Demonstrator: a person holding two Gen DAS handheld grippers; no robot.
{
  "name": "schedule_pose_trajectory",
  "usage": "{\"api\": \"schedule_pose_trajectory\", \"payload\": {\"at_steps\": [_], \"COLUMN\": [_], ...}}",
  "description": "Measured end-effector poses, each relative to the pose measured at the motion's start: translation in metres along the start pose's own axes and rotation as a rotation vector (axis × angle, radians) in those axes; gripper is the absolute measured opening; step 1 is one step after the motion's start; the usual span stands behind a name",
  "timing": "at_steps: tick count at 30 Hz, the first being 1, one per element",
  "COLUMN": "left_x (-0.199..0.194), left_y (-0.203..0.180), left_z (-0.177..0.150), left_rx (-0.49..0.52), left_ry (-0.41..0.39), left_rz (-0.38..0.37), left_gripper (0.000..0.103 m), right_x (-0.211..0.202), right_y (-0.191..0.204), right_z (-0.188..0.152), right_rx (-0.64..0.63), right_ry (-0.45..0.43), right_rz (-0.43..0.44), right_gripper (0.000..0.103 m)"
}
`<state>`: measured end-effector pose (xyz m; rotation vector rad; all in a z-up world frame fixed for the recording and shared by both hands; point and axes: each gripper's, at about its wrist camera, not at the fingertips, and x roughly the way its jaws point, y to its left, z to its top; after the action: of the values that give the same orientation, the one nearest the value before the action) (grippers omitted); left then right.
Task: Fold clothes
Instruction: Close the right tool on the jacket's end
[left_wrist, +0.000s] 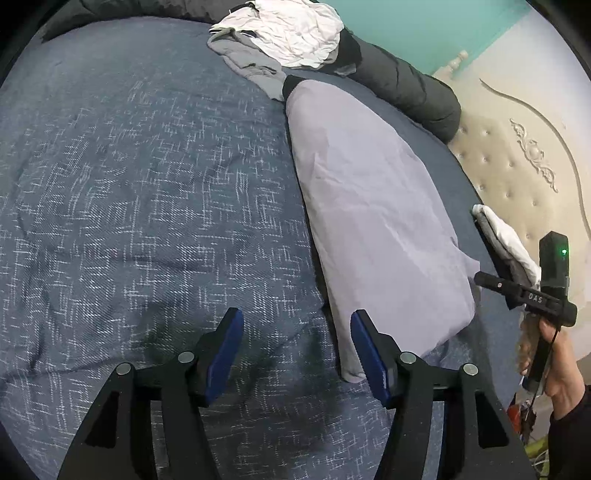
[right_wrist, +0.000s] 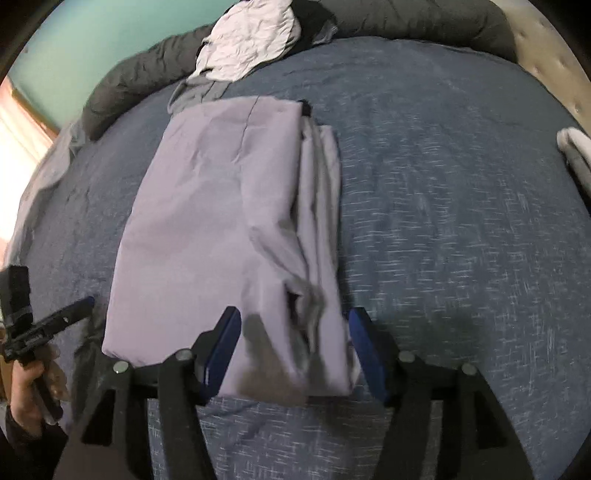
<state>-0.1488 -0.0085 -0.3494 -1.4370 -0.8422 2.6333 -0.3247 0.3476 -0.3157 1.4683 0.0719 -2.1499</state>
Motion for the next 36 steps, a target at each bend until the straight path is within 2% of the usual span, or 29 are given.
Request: {"api": "schedule_pose_trajectory", "payload": {"at_steps": [3, 7, 13, 22, 26, 29, 31, 36], "left_x": [0.004, 0.013, 0.028, 0.039, 0.049, 0.057, 0.061, 0.067], "left_y": [-0.006, -0.018, -0.026, -0.030, -0.033, -0.034, -0.034, -0.032], "left_z": [0.001, 0.002, 0.003, 0.004, 0.002, 0.002, 0.003, 0.003], "left_rx": [0.000, 0.009, 0.004, -0.027, -0.045, -0.057, -0.070, -0.068], "left_ry": [0.002, 0.013, 0.043, 0.062, 0.084, 0.097, 0.101, 0.109], "left_rz": [-0.002, -0.024, -0.058, -0.109, -0.132, -0.139, -0.154, -0.164], "left_gripper": [0.064, 0.065, 0.065, 0.066, 0.066, 0.066, 0.068, 0.068], "right_x": [0.000, 0.015, 0.040, 0.052, 0.051, 0.050, 0.050, 0.053], "right_y": [-0.013, -0.014, -0.021, -0.021, -0.019, -0.017, -0.015, -0.008], "right_z": [-0.002, -0.005, -0.004, 0.000, 0.000, 0.000, 0.001, 0.002], "right_rx": [0.030, 0.003, 0.033, 0.037, 0.027, 0.020, 0.014, 0.005], "right_ry": [0.010, 0.062, 0.113, 0.131, 0.126, 0.121, 0.118, 0.119], "right_rz": [0.030, 0.053, 0.083, 0.153, 0.180, 0.200, 0.217, 0.257], "right_gripper": [0.065, 0.071, 0.079, 0.082, 0.078, 0.070, 0.060, 0.060]}}
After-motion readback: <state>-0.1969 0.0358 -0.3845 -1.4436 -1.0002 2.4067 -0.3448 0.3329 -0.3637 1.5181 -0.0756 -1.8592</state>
